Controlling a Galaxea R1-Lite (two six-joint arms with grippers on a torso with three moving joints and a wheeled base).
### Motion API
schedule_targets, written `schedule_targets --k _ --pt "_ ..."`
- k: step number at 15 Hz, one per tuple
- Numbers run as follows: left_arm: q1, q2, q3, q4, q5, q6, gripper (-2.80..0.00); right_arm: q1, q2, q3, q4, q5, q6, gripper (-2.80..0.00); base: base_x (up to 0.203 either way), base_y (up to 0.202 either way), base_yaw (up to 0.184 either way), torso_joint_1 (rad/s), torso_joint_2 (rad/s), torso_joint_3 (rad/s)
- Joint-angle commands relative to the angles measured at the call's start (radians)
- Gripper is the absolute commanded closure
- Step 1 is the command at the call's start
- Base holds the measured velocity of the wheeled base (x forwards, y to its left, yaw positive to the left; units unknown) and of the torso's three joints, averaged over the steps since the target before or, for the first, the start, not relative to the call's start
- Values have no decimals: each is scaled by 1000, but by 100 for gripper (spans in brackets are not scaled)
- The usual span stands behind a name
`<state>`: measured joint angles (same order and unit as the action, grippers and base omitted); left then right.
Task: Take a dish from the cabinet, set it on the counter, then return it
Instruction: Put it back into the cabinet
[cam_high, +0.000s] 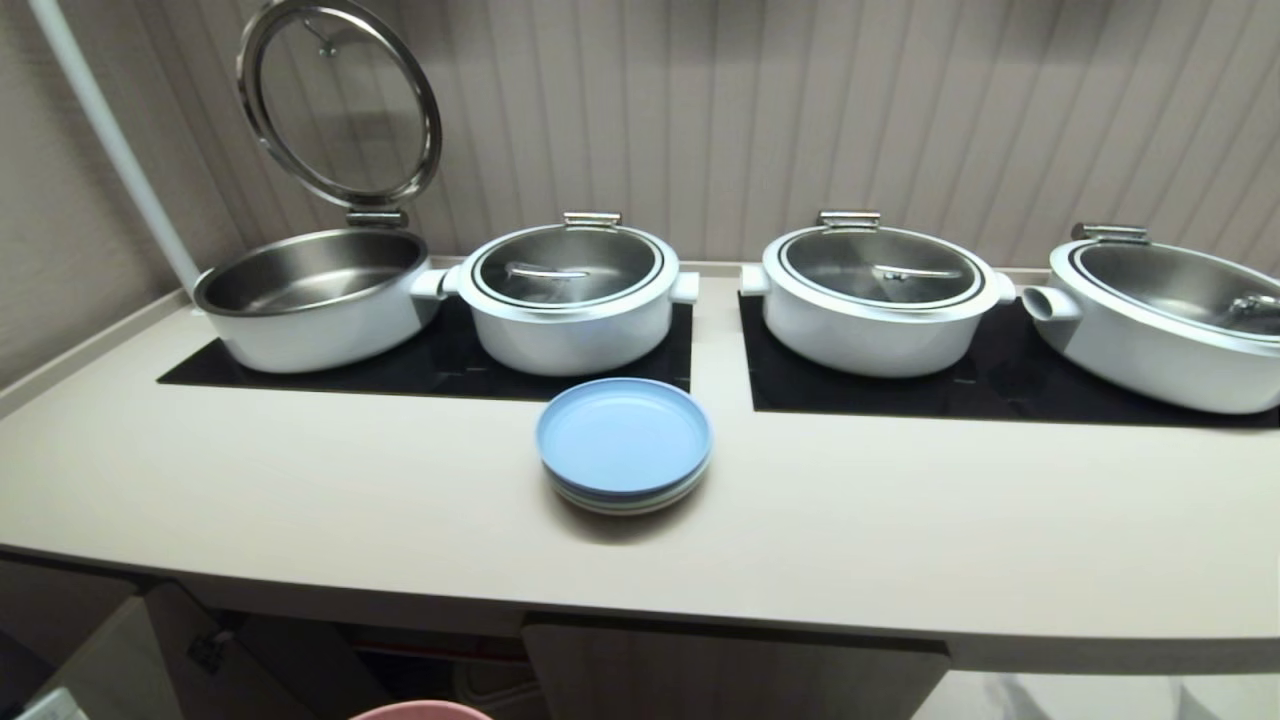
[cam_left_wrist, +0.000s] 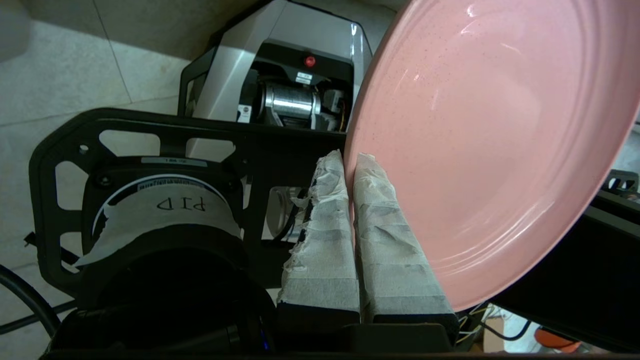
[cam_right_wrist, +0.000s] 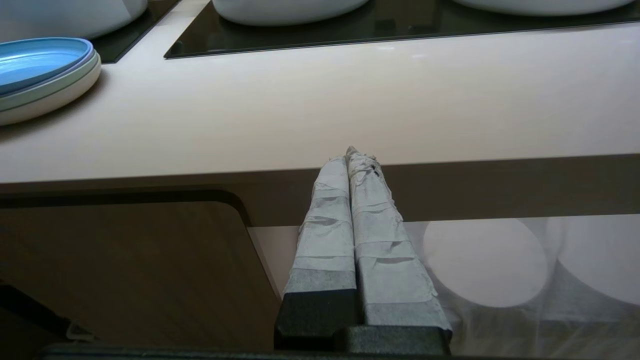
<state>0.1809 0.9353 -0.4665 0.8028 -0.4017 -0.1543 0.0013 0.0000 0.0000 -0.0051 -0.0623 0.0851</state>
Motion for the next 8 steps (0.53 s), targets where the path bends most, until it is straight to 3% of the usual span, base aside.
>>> schedule_targets --k 1,8 --pt "0 -3 11 1 -2 -1 0 0 0 0 -1 -1 1 0 0 0 0 0 0 0" --pt "-9 -20 13 1 4 1 0 0 0 0 -1 -1 1 0 0 0 0 0 0 0"
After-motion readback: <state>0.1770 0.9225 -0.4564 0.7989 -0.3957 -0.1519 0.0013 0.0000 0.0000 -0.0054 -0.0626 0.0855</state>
